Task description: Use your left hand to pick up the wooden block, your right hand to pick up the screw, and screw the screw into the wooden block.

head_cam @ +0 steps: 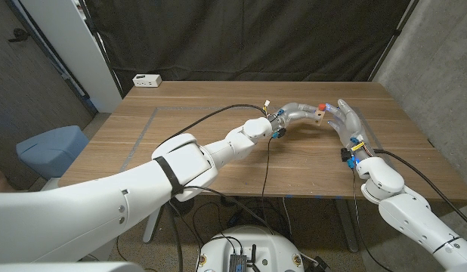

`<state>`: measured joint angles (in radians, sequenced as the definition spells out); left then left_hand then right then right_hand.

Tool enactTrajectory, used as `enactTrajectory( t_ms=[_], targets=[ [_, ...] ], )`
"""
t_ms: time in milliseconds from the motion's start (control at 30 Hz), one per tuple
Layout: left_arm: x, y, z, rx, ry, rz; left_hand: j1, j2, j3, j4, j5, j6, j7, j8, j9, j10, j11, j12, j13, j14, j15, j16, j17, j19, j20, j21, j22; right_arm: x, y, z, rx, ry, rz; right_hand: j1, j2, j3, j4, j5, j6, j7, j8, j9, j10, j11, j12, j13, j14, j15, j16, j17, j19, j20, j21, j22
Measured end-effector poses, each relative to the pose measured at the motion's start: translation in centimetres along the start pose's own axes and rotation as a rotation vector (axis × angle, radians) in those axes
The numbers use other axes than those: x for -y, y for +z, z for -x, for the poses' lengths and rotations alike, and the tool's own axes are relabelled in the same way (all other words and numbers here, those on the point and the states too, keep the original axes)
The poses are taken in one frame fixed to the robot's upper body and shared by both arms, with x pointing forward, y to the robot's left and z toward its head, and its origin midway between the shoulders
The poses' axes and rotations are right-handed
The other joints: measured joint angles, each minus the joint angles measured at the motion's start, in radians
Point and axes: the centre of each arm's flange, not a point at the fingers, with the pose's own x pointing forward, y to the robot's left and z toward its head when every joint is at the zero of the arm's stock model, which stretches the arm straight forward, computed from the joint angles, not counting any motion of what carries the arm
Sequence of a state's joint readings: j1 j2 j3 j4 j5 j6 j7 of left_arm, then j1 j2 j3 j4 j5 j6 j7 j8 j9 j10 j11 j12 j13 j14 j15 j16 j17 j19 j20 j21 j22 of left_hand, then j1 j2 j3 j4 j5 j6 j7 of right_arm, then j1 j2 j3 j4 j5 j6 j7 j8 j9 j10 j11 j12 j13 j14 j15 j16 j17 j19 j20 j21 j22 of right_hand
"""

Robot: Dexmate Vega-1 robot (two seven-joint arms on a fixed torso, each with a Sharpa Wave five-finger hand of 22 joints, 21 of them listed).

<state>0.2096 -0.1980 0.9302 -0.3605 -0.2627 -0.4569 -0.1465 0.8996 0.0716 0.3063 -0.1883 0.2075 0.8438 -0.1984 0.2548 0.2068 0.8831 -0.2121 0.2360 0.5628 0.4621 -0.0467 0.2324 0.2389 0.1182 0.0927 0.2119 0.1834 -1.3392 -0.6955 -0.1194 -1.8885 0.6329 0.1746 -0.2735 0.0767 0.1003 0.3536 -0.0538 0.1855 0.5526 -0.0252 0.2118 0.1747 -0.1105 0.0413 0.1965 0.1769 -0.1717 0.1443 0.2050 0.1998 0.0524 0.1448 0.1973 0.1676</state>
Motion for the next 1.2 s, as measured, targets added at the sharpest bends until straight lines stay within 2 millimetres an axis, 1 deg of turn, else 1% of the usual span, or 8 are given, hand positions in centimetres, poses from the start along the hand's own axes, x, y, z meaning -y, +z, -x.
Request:
enactTrajectory(
  t_ms=[300,400,500,567,833,1000,1100,1200],
  targets=[
    [0.2,-0.1,0.1,0.003,-0.001,0.003,0.0,0.0,0.0,0.0,0.004,0.0,0.0,0.0,0.0,0.0,0.0,0.0,0.0,0.0,0.0,0.0,0.0,0.0,0.0,0.0,0.0,0.0,0.1,0.4,0.0,-0.003,0.002,0.0,0.0,0.004,-0.004,0.0,0.02,0.002,0.0,0.0,0.011,-0.004,0.0,0.0,0.0,0.0,0.0,0.0,0.007,0.0,0.0,0.0],
    [0.2,-0.1,0.1,0.003,-0.001,0.004,0.0,0.0,0.0,0.0,0.004,0.0,0.0,0.0,0.0,0.0,0.0,0.0,0.0,0.0,0.0,0.0,0.0,0.0,0.0,0.0,0.0,0.0,0.1,0.4,0.001,-0.004,0.002,0.0,0.0,0.004,-0.004,0.0,0.027,0.005,0.0,0.0,0.02,-0.006,0.0,0.0,0.0,0.0,0.006,0.0,0.012,-0.005,0.0,0.0],
    [0.2,-0.2,0.1,0.002,-0.002,0.006,0.0,0.0,0.0,0.0,0.004,0.0,0.0,0.0,0.0,0.0,0.0,0.0,0.0,0.0,0.0,0.0,0.0,0.0,0.0,0.0,0.0,0.0,0.1,0.6,-0.002,-0.005,0.002,0.0,0.0,0.004,-0.004,0.0,0.036,0.004,0.0,0.0,0.021,-0.007,0.007,0.0,0.0,0.0,0.006,0.0,0.016,-0.002,0.0,0.0],
    [0.2,-0.2,0.1,0.001,-0.002,0.006,0.0,0.0,0.0,0.0,0.004,0.0,0.0,0.0,0.0,0.0,0.0,0.0,0.0,0.0,0.0,0.0,-0.001,0.0,0.0,0.0,0.0,0.0,0.1,0.6,-0.004,-0.006,0.002,0.0,0.0,0.004,-0.004,0.0,0.04,0.007,0.007,0.0,0.025,-0.011,0.007,0.0,0.0,0.0,0.006,0.0,0.016,-0.002,0.0,0.0],
    [0.3,-0.3,0.1,-0.009,-0.004,0.01,0.0,0.0,0.0,0.0,0.003,0.0,0.0,0.0,0.0,0.0,-0.001,0.0,0.0,0.0,0.0,0.0,0.001,0.0,0.0,0.0,0.0,0.1,0.0,0.9,-0.011,-0.008,0.003,0.0,0.0,0.004,-0.004,0.0,0.07,0.002,0.009,0.001,0.038,-0.016,0.007,0.0,0.0,0.0,0.006,0.0,0.016,-0.002,0.0,0.0],
    [0.3,-0.4,0.1,-0.011,-0.005,0.011,0.0,0.0,0.0,0.0,0.003,0.0,0.0,0.0,0.0,0.0,-0.001,0.0,0.0,0.0,0.0,0.0,0.001,0.0,0.0,0.0,0.0,0.0,-0.1,1.0,-0.014,-0.007,0.002,0.0,0.0,0.004,-0.004,0.0,0.085,0.007,0.012,0.003,0.043,-0.018,0.007,0.0,0.0,0.0,0.006,0.0,0.016,-0.002,0.0,0.0],
    [0.3,-0.4,0.1,-0.011,-0.006,0.011,0.0,0.0,0.0,0.0,0.003,0.0,0.0,0.0,0.0,-0.001,-0.002,0.0,0.0,0.0,0.0,0.0,0.001,0.0,0.0,0.0,0.0,0.0,-0.1,1.1,-0.014,-0.007,0.001,0.0,0.0,0.008,-0.008,0.0,0.096,0.007,0.012,0.002,0.048,-0.023,0.007,0.0,0.0,0.0,0.006,0.0,0.016,-0.002,0.0,0.0],
    [0.3,-0.4,0.1,-0.01,-0.006,0.011,0.0,0.0,0.0,0.0,0.001,0.0,0.0,0.0,0.0,-0.001,-0.002,0.0,0.0,0.0,0.0,0.0,0.001,0.0,0.0,0.0,0.0,0.1,-0.1,1.1,-0.015,-0.009,0.001,0.0,0.0,0.013,-0.004,0.0,0.099,0.011,0.012,0.002,0.048,-0.023,0.007,0.0,0.0,0.0,0.006,0.0,0.025,-0.004,0.0,0.0]
  ],
)
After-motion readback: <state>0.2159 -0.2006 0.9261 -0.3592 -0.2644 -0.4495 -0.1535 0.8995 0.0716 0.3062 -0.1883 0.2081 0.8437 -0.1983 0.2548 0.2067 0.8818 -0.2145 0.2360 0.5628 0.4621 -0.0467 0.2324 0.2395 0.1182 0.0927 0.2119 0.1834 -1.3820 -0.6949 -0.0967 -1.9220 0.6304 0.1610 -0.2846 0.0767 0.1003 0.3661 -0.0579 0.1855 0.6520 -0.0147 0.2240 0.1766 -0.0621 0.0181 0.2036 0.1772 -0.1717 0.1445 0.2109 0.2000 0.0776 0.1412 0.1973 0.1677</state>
